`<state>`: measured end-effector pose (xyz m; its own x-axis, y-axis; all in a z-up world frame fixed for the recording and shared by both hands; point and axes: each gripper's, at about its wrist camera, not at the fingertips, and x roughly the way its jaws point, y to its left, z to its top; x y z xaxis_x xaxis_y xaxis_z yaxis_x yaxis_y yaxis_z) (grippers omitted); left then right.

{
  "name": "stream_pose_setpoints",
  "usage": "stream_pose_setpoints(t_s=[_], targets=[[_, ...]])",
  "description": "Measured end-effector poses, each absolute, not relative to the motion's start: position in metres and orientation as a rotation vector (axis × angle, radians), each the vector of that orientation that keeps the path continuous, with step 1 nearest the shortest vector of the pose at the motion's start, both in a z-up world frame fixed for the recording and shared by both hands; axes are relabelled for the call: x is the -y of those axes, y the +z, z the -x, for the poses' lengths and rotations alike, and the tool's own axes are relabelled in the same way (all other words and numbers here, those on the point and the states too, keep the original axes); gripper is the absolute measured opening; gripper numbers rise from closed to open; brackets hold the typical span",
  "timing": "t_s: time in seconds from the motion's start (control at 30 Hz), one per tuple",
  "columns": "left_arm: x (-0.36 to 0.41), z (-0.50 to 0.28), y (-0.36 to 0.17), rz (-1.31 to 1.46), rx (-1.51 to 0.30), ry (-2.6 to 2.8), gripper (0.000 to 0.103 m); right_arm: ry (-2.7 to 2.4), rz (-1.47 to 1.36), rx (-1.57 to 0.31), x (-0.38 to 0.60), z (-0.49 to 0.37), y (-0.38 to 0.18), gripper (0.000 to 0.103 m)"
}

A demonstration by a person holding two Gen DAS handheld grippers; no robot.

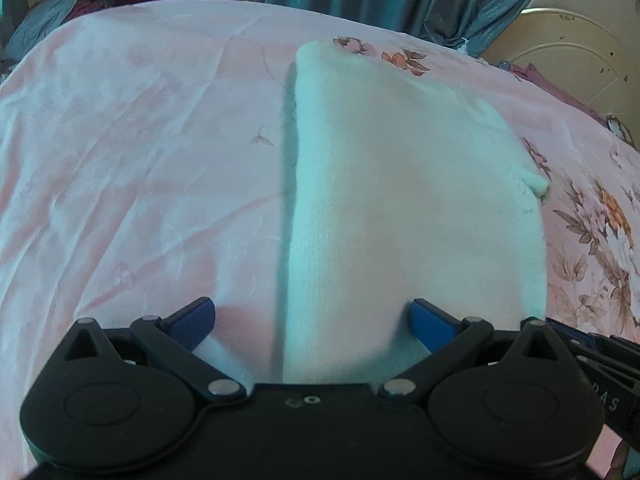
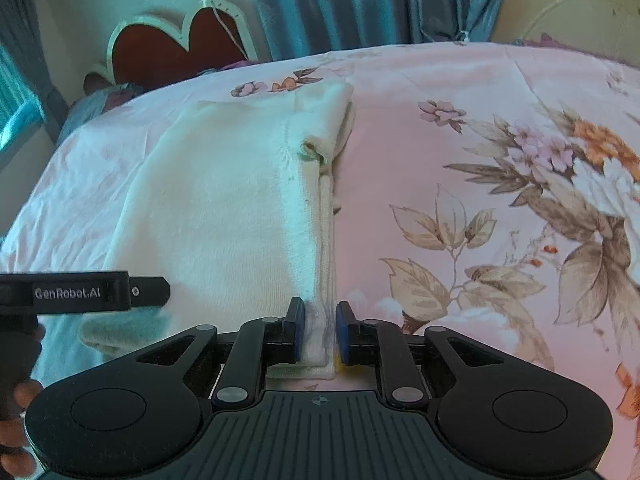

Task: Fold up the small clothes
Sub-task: 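Pinch the folded sweater edge with the right gripper while the left gripper presses the bundle, then open both grippers and lift them away from the sweater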

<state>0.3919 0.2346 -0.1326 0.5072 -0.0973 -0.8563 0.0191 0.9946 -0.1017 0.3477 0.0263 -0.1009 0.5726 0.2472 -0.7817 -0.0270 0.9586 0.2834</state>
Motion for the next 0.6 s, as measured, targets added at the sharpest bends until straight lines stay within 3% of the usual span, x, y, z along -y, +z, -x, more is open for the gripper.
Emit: stream_pose_setpoints(t_s=[0.1, 0.3, 0.37, 0.43, 0.47, 0.5, 0.57, 0.6], targets=[[-0.231, -0.394, -0.132, 0.054, -1.035, -0.061, 0.103, 0.137, -0.218, -0.912, -0.025, -0.35, -0.091, 0.048], [-0.216, -0.387, -0.127, -0.034, -1.005, -0.02, 0.101, 0.154, -0.212, -0.96, -0.024, -0.351, -0.103, 0.05], [-0.212, -0.383, -0.12, -0.051, -0.998, -0.011, 0.09, 0.147, -0.248, -0.951, -0.018, -0.348, -0.095, 0.05], [-0.208, -0.376, -0.109, -0.064, -0.986, 0.0, 0.089, 0.162, -0.297, -0.921, -0.012, -0.338, -0.083, 0.051], [-0.206, -0.37, -0.103, -0.064, -0.976, 0.002, 0.089, 0.171, -0.309, -0.909, -0.01, -0.33, -0.077, 0.057], [-0.205, -0.362, -0.096, -0.062, -0.963, 0.002, 0.089, 0.175, -0.312, -0.888, -0.007, -0.319, -0.069, 0.071], [-0.203, -0.344, -0.081, -0.062, -0.936, 0.005, 0.09, 0.191, -0.296, -0.853, -0.005, -0.301, -0.053, 0.082], [-0.202, -0.332, -0.071, -0.061, -0.92, 0.004, 0.091, 0.206, -0.287, -0.844, -0.004, -0.292, -0.046, 0.082]])
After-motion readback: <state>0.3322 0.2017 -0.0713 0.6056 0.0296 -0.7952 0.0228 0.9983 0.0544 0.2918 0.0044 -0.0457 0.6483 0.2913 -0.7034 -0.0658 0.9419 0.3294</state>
